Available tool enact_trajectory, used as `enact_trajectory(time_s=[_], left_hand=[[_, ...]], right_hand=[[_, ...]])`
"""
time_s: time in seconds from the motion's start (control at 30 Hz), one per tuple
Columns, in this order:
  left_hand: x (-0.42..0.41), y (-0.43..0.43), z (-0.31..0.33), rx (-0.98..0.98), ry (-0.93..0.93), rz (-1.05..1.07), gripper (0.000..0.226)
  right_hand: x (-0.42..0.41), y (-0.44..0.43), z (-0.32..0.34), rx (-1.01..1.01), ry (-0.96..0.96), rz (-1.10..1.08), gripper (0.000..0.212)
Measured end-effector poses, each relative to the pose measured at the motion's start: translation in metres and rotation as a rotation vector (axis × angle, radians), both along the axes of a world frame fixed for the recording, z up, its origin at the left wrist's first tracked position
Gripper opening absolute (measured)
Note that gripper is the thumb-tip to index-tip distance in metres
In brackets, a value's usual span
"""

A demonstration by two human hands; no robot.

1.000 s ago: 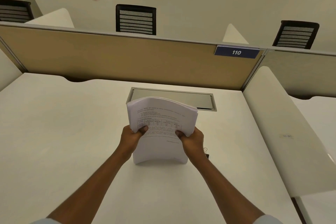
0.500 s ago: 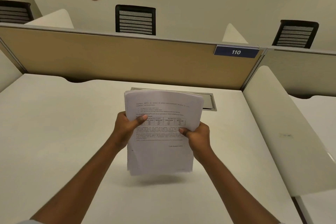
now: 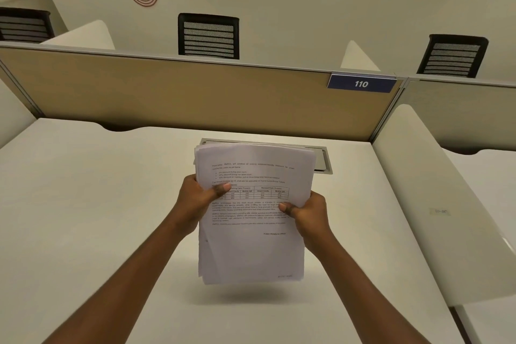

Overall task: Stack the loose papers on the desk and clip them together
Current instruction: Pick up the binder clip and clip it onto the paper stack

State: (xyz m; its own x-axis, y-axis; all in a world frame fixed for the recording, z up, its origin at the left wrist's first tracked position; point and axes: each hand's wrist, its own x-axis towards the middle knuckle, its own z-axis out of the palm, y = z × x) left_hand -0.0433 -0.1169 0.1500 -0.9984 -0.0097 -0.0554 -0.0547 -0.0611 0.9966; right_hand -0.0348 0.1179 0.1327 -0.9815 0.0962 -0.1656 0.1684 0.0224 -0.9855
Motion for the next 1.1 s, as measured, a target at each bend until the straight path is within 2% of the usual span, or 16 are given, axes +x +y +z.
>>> enact_trajectory(time_s=[0.13, 0.27, 0.37, 0.5, 0.63, 0.73, 0.83, 0.9, 1.0, 1.1], left_hand=[[0.002, 0.003, -0.004, 0.024, 0.018, 0.025, 0.023], [0.003, 0.001, -0.002, 0.025, 0.037, 0.03, 0.023], [0.002, -0.004, 0.0, 0.052, 0.048, 0.043, 0.021], [0.0, -0.007, 0.0, 0.078, 0.051, 0.051, 0.024], [-0.001, -0.006, -0.003, 0.056, 0.034, 0.043, 0.025], [0.0, -0.003, -0.004, 0.062, 0.028, 0.027, 0.024], [0.001, -0.002, -0.005, 0.063, 0.019, 0.018, 0.024], [0.002, -0.001, -0.005, 0.067, 0.015, 0.012, 0.026], [0.004, 0.0, -0.003, 0.068, 0.015, -0.006, 0.022], [0.005, 0.0, -0.002, 0.079, 0.012, -0.015, 0.026]], right_hand=[[-0.002, 0.003, -0.005, -0.012, 0.014, 0.038, 0.032], [-0.008, 0.017, -0.01, 0.001, 0.026, 0.183, 0.035], [-0.017, 0.036, -0.023, 0.048, 0.025, 0.141, 0.04], [-0.027, 0.067, -0.062, 0.297, -0.023, -0.011, 0.017], [-0.029, 0.087, -0.112, 0.764, -0.144, 0.107, 0.041], [-0.025, 0.091, -0.134, 0.83, -0.194, 0.158, 0.047], [-0.021, 0.091, -0.145, 0.854, -0.207, 0.201, 0.034], [-0.02, 0.089, -0.144, 0.879, -0.199, 0.181, 0.009], [-0.022, 0.085, -0.143, 0.888, -0.148, 0.165, 0.042], [-0.023, 0.084, -0.134, 0.883, -0.078, 0.112, 0.042]])
